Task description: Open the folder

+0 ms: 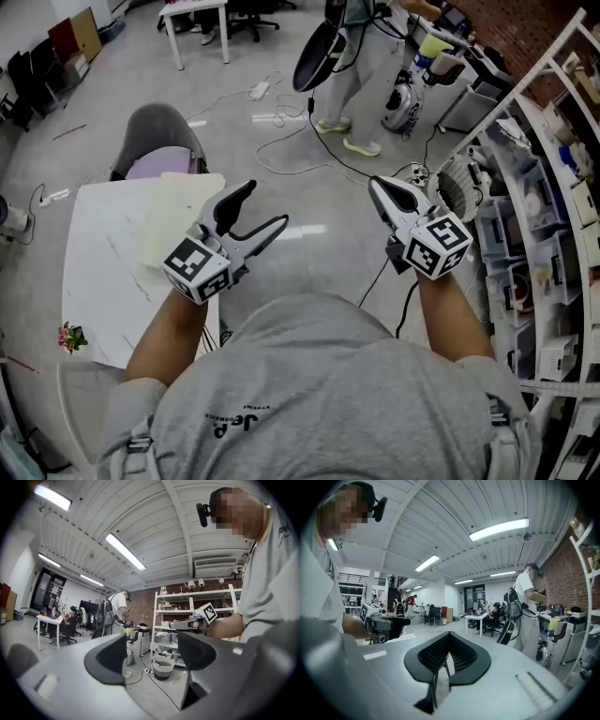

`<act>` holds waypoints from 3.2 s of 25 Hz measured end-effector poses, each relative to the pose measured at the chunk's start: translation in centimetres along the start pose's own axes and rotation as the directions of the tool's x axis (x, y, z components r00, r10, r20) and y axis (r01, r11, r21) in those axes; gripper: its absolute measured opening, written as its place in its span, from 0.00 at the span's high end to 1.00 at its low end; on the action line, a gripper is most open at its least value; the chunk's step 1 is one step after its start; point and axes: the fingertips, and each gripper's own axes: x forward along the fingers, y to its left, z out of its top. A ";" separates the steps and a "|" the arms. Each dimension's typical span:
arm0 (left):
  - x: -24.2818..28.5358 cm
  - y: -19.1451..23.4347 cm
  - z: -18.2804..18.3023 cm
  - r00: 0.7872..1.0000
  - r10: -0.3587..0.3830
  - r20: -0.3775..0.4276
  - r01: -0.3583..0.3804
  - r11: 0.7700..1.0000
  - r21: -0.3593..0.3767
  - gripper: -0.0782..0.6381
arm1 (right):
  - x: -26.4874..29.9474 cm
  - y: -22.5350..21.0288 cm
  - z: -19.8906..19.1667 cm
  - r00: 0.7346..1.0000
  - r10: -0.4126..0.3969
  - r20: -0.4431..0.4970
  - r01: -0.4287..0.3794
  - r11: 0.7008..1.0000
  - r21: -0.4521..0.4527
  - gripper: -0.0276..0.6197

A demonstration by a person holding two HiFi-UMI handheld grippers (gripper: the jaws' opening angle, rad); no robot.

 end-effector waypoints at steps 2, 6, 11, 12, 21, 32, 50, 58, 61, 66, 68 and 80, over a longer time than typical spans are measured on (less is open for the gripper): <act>0.1 1.2 -0.1 1.000 0.009 -0.001 -0.009 1.000 -0.003 0.35 | 1.5 -0.4 -0.1 1.000 0.008 -0.002 -0.008 1.000 0.004 0.95; 0.6 3.0 -1.0 0.999 0.040 -0.016 -0.040 0.999 -0.008 0.35 | 4.0 -1.6 -0.9 0.999 0.040 -0.008 -0.040 0.999 0.022 0.95; 2.3 4.9 -2.0 0.994 0.103 -0.042 -0.103 0.995 -0.013 0.35 | 7.1 -4.4 -2.5 0.993 0.119 -0.013 -0.118 0.991 0.064 0.95; 2.9 5.2 -2.2 0.992 0.117 -0.048 -0.117 0.993 -0.005 0.36 | 7.7 -5.2 -2.8 0.990 0.140 -0.010 -0.139 0.988 0.071 0.95; 8.6 8.6 -3.7 0.940 0.328 -0.091 -0.329 0.944 -0.001 0.35 | 13.9 -11.8 -5.2 0.920 0.391 -0.035 -0.389 0.919 0.069 0.95; 4.1 11.6 -7.5 0.875 0.456 -0.161 -0.465 0.885 -0.017 0.35 | 22.9 -3.5 -11.2 0.725 0.667 -0.172 -0.680 0.733 -0.027 0.91; -10.7 16.8 -16.3 0.830 0.482 -0.282 -0.519 0.852 -0.069 0.35 | 36.4 14.6 -27.0 0.545 0.698 -0.464 -0.790 0.614 -0.004 0.48; -13.1 16.8 -18.8 0.825 0.502 -0.259 -0.537 0.839 -0.083 0.35 | 33.7 21.0 -29.1 0.522 0.723 -0.453 -0.827 0.559 -0.060 0.44; -13.8 16.3 -19.8 0.827 0.493 -0.271 -0.537 0.835 -0.120 0.35 | 31.2 23.1 -29.7 0.463 0.758 -0.459 -0.873 0.481 -0.086 0.59; -16.2 16.1 -21.8 0.804 0.498 -0.325 -0.539 0.841 -0.044 0.35 | 31.5 23.6 -31.1 0.493 0.726 -0.479 -0.847 0.525 -0.076 0.91; -17.0 16.2 -22.3 0.797 0.499 -0.341 -0.541 0.840 -0.034 0.35 | 31.4 23.7 -31.7 0.498 0.712 -0.495 -0.844 0.528 -0.090 0.94; -18.6 14.0 -27.0 0.771 0.388 -0.506 -0.358 0.920 0.161 0.35 | 31.1 24.4 -33.5 0.482 0.682 -0.550 -0.853 0.508 -0.118 0.95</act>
